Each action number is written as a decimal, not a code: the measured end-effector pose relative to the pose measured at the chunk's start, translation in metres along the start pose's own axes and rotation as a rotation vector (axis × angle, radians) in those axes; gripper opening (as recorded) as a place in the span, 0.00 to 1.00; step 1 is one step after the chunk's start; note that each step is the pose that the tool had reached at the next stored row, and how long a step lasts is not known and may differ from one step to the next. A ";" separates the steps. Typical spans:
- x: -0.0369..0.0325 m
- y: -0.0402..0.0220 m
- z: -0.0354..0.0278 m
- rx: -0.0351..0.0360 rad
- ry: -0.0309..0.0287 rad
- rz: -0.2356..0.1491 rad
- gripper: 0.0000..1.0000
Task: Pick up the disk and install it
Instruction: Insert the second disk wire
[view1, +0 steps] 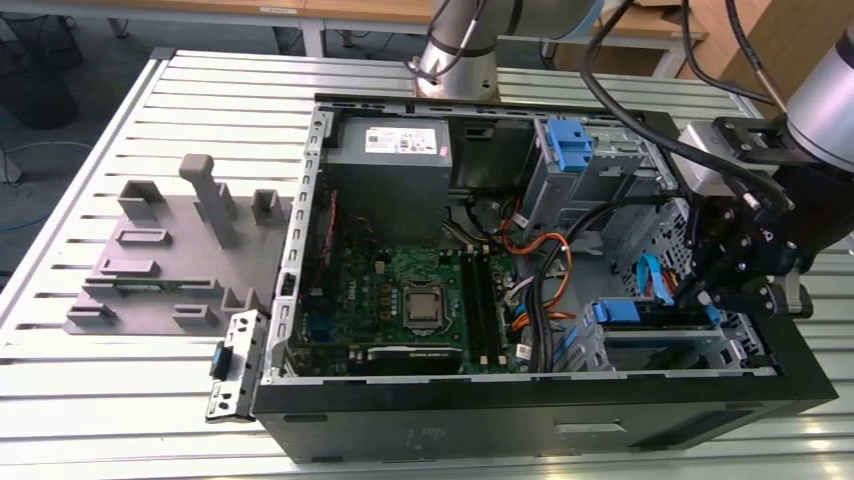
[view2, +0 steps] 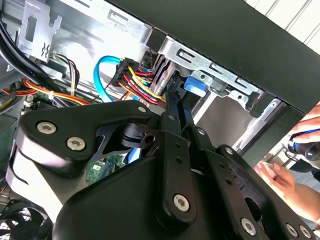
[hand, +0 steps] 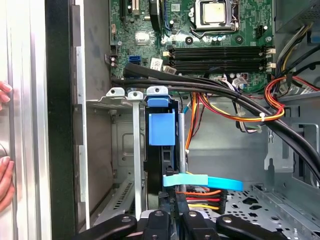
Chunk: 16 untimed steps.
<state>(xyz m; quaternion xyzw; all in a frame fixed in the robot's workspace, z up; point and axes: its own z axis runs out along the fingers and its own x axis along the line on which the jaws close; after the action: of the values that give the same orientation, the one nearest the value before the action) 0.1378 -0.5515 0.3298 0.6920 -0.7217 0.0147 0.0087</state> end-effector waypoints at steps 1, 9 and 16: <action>0.0000 0.0000 0.0007 0.0000 0.0002 0.000 0.16; -0.0001 0.0000 0.0022 0.0000 0.0005 0.000 0.16; -0.0002 0.0001 0.0032 -0.0002 -0.0015 0.000 0.17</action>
<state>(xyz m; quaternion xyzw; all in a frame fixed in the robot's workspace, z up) 0.1378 -0.5515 0.3265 0.6919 -0.7218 0.0141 0.0082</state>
